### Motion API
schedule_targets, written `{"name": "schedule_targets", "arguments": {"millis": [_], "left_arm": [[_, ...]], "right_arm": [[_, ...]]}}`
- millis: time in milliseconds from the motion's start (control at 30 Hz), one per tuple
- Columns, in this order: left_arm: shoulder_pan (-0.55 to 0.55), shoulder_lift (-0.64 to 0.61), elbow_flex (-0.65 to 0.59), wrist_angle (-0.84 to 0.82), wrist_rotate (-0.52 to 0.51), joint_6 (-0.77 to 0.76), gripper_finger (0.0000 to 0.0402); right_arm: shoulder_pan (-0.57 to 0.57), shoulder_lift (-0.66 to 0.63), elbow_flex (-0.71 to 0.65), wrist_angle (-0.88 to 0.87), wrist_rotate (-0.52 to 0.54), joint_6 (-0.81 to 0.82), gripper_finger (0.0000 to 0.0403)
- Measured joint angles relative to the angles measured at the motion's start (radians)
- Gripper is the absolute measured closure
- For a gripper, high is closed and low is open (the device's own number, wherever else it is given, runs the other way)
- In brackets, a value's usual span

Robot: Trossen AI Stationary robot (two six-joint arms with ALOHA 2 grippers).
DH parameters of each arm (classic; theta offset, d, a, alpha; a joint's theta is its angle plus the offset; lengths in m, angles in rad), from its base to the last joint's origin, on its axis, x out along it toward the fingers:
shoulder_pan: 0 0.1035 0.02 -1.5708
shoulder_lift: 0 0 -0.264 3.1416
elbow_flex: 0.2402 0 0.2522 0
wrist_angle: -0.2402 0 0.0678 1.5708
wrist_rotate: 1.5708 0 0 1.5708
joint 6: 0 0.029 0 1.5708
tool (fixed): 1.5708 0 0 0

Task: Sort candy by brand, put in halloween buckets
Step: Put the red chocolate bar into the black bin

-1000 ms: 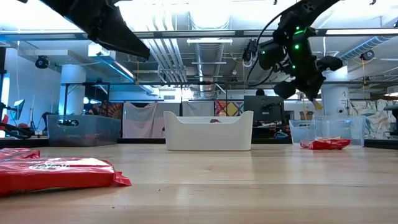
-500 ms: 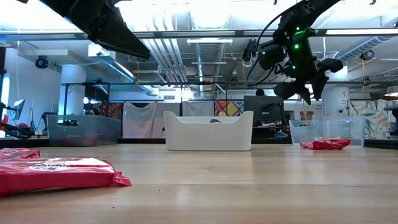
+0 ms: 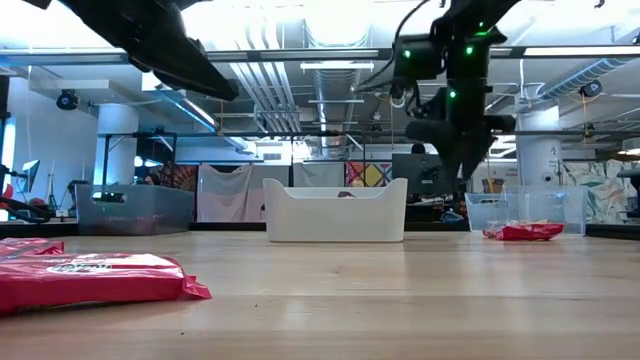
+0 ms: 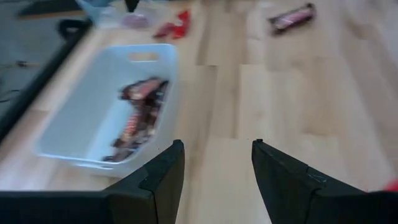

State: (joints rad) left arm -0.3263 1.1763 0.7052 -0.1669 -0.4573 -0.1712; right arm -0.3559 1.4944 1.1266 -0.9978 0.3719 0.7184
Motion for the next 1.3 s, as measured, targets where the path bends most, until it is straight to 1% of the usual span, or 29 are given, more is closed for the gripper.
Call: {"name": "schedule_targets", "arguments": {"millis": [100,233,333,433,533,700,800,900,1067,1167,1300], "left_arm": [[-0.001,0.0,0.0,0.0,0.06,-0.001,0.023],[-0.005,0.0,0.0,-0.002,0.081,-0.004,0.023],[-0.006,0.0,0.0,-0.002,0.081,-0.002,0.023],[-0.006,0.0,0.0,-0.001,0.081,0.003,0.023],[-0.006,0.0,0.0,0.0,0.081,0.005,0.023],[-0.006,0.0,0.0,0.002,0.081,0.009,0.023],[-0.006,0.0,0.0,0.009,0.081,0.01,0.023],[-0.006,0.0,0.0,0.011,0.081,0.01,0.023],[-0.006,0.0,-0.001,0.028,0.08,0.01,0.023],[-0.006,0.0,-0.001,0.04,0.08,0.01,0.023],[-0.006,0.0,-0.001,0.052,0.08,0.01,0.023]], "right_arm": [[0.082,0.0,-0.017,0.015,-0.074,0.002,0.0244],[0.165,0.0,-0.06,-0.008,-0.204,-0.01,0.025],[0.196,0.0,-0.093,-0.056,-0.248,-0.049,0.0252],[0.2,0.0,-0.126,-0.13,-0.267,-0.048,0.0251],[0.19,0.0,-0.163,-0.147,-0.252,-0.036,0.0247],[0.185,0.0,-0.217,-0.142,-0.153,-0.131,0.0246],[0.185,0.0,-0.239,-0.131,-0.118,-0.168,0.0246],[0.185,0.0,-0.265,-0.084,-0.117,-0.205,0.0246],[0.169,0.001,-0.302,-0.031,-0.113,-0.206,0.0253],[0.156,0.001,-0.314,-0.019,-0.108,-0.206,0.0261],[0.142,0.001,-0.338,0.042,-0.112,-0.22,0.0281]]}}
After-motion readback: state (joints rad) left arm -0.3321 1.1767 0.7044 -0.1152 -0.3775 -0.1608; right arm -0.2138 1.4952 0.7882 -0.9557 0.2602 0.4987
